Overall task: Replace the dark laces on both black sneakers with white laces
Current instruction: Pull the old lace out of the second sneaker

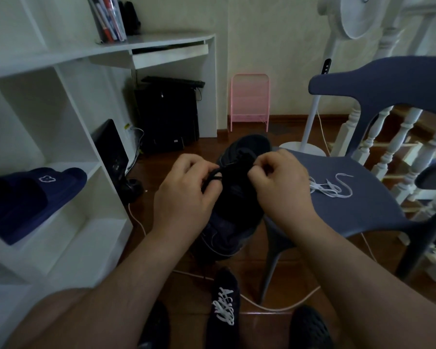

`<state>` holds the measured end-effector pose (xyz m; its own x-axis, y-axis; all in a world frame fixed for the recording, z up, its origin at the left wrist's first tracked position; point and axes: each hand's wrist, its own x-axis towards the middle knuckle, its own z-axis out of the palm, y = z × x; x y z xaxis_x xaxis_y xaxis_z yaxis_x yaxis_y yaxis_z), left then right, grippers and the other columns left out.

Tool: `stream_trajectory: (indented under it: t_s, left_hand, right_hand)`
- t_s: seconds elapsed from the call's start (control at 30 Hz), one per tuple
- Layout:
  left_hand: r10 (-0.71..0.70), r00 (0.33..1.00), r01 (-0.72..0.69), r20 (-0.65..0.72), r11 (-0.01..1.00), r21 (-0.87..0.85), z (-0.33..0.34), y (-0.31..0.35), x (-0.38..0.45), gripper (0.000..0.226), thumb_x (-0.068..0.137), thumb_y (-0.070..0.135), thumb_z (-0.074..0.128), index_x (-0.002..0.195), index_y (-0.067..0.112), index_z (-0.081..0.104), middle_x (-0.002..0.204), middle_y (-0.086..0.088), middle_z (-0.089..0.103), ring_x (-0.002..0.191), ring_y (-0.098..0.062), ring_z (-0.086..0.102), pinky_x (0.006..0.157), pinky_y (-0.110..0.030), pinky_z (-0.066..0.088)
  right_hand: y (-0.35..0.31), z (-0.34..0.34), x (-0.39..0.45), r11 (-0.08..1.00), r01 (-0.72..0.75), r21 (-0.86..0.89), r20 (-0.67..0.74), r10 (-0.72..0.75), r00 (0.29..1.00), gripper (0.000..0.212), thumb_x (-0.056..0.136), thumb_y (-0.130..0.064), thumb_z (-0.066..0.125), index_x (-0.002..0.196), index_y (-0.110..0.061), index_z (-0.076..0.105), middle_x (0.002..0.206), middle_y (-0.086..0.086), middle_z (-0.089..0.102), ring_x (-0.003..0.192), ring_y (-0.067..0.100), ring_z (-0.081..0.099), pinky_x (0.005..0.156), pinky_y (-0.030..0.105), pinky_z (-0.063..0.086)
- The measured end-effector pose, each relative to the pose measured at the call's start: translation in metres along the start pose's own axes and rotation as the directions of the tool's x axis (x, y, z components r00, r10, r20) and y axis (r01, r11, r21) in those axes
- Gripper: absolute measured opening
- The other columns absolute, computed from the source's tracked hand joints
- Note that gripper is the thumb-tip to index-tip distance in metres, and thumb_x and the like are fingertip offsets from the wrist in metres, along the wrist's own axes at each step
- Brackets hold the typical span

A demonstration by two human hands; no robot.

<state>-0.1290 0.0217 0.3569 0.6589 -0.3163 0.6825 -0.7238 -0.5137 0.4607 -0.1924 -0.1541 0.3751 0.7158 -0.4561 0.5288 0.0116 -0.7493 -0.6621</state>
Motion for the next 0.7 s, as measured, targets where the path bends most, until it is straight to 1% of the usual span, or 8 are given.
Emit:
stream_trajectory:
  t_s: [0.07, 0.17, 0.23, 0.27, 0.4, 0.47, 0.6, 0.7]
  left_hand:
    - [-0.016, 1.000, 0.016, 0.005, 0.999, -0.027, 0.000, -0.001, 0.000, 0.016, 0.100, 0.031, 0.064, 0.110, 0.024, 0.072, 0.108, 0.017, 0.055, 0.089, -0.004, 0.058, 0.070, -0.038, 0.057]
    - [-0.011, 1.000, 0.011, 0.008, 0.998, -0.055, 0.001, 0.000, -0.001, 0.016, 0.099, 0.028, 0.066, 0.110, 0.020, 0.073, 0.106, 0.011, 0.058, 0.087, -0.007, 0.059, 0.070, -0.039, 0.057]
    - [-0.012, 1.000, 0.012, 0.010, 0.998, -0.059, 0.001, 0.002, -0.002, 0.016, 0.099, 0.028, 0.066, 0.110, 0.020, 0.073, 0.104, 0.010, 0.057, 0.085, -0.007, 0.057, 0.068, -0.035, 0.056]
    - [-0.007, 1.000, 0.007, 0.013, 0.998, -0.055, 0.002, 0.003, -0.002, 0.016, 0.099, 0.029, 0.065, 0.110, 0.020, 0.073, 0.103, 0.009, 0.055, 0.084, -0.006, 0.056, 0.066, -0.032, 0.055]
    - [0.047, 0.999, -0.046, 0.026, 0.999, -0.027, 0.001, 0.009, -0.005, 0.020, 0.100, 0.033, 0.061, 0.112, 0.021, 0.072, 0.100, 0.008, 0.056, 0.082, -0.005, 0.053, 0.064, -0.023, 0.049]
    - [0.045, 0.999, -0.044, 0.021, 0.999, -0.031, 0.002, 0.008, -0.005, 0.020, 0.100, 0.031, 0.062, 0.113, 0.020, 0.072, 0.102, 0.007, 0.057, 0.084, -0.005, 0.054, 0.066, -0.022, 0.049]
    - [0.039, 0.999, -0.037, 0.024, 0.996, -0.079, 0.001, 0.008, -0.004, 0.018, 0.100, 0.024, 0.063, 0.115, 0.019, 0.072, 0.112, 0.011, 0.061, 0.095, -0.002, 0.057, 0.077, -0.016, 0.049]
    - [-0.061, 0.998, 0.062, 0.006, 0.987, -0.150, -0.001, 0.008, -0.003, 0.011, 0.102, 0.020, 0.062, 0.107, 0.028, 0.067, 0.092, 0.014, 0.065, 0.081, -0.004, 0.060, 0.065, -0.022, 0.047]
  right_hand:
    - [0.002, -0.004, 0.002, 0.992, -0.107, 0.063, 0.015, 0.106, 0.994, 0.023, 0.093, -0.018, 0.058, 0.070, -0.015, 0.062, 0.070, 0.000, 0.058, 0.066, 0.014, 0.052, 0.061, 0.028, 0.039]
    - [-0.003, -0.007, -0.001, 0.988, -0.114, 0.102, 0.081, 0.106, 0.991, 0.013, 0.093, -0.018, 0.059, 0.094, -0.026, 0.069, 0.096, -0.009, 0.062, 0.085, 0.003, 0.059, 0.072, 0.022, 0.046]
    - [-0.007, -0.007, -0.004, 0.987, -0.025, 0.158, 0.118, 0.007, 0.993, 0.021, 0.091, -0.018, 0.057, 0.101, -0.033, 0.068, 0.105, -0.018, 0.058, 0.097, -0.005, 0.056, 0.080, 0.011, 0.043]
    - [-0.007, -0.006, -0.004, 0.991, 0.031, 0.133, 0.139, -0.049, 0.989, 0.020, 0.089, -0.022, 0.056, 0.099, -0.033, 0.069, 0.104, -0.018, 0.057, 0.099, -0.002, 0.055, 0.082, 0.012, 0.041]
    - [-0.002, 0.002, -0.006, 0.961, 0.246, -0.125, 0.214, -0.216, 0.953, 0.021, 0.098, -0.037, 0.062, 0.109, -0.026, 0.076, 0.104, -0.006, 0.055, 0.101, 0.019, 0.049, 0.083, 0.028, 0.034]
    - [0.000, 0.004, -0.005, 0.947, 0.289, -0.141, 0.212, -0.257, 0.943, 0.022, 0.099, -0.035, 0.064, 0.113, -0.024, 0.077, 0.104, -0.003, 0.054, 0.101, 0.021, 0.049, 0.084, 0.031, 0.037]
    - [-0.001, 0.002, -0.003, 0.978, 0.207, -0.003, 0.228, -0.201, 0.953, 0.021, 0.102, -0.039, 0.059, 0.112, -0.029, 0.076, 0.104, -0.010, 0.056, 0.104, 0.015, 0.053, 0.089, 0.032, 0.043]
    - [-0.001, -0.007, 0.000, 0.975, 0.099, 0.199, 0.144, -0.129, 0.981, 0.022, 0.105, -0.030, 0.055, 0.114, -0.025, 0.075, 0.108, -0.015, 0.063, 0.108, 0.003, 0.058, 0.097, 0.031, 0.049]
